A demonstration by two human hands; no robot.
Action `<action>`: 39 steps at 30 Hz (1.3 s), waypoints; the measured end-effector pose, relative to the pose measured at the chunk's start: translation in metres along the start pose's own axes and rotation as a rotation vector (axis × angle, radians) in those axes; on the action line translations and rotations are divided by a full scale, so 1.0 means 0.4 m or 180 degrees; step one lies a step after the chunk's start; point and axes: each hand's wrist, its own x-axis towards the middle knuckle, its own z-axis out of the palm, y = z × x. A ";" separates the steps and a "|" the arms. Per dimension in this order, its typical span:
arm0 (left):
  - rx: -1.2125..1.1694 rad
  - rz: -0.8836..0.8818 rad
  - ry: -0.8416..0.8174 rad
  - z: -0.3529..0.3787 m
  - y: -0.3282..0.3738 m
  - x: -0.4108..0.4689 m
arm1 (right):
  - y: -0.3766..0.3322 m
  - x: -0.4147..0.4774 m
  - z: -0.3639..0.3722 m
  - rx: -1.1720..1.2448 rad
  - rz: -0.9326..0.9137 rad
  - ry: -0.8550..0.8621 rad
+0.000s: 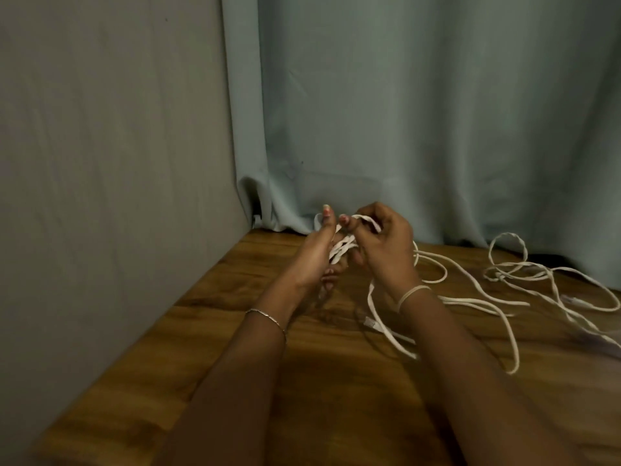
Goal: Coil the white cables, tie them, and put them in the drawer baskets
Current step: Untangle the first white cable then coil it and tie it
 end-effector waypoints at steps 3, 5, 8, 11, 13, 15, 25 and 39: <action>-0.0369 0.0139 0.0013 -0.001 0.003 0.012 | 0.003 0.003 -0.005 0.0279 0.0122 -0.0107; -0.0739 0.0182 -0.0009 -0.007 -0.001 0.019 | 0.011 0.006 -0.007 0.0275 0.0150 -0.0169; -0.1314 0.0119 -0.0094 -0.009 0.004 0.021 | 0.029 0.012 -0.003 0.0211 0.0208 -0.0372; -0.1928 0.0167 -0.0022 -0.005 0.014 0.025 | 0.050 0.014 0.002 -0.0071 0.0211 -0.0725; -0.2257 0.0296 0.0142 -0.008 0.017 0.031 | 0.061 0.014 0.004 -0.0302 0.0282 -0.1006; -0.2469 0.0431 0.0217 -0.009 0.021 0.034 | 0.061 0.016 0.005 -0.0647 0.0251 -0.1297; -0.2812 0.0636 0.0804 -0.046 0.010 0.051 | -0.006 -0.031 0.021 -0.2228 0.0402 -0.3422; -0.0227 0.0240 0.0799 -0.053 -0.046 0.041 | -0.050 0.020 -0.057 -0.0463 0.0056 -0.1266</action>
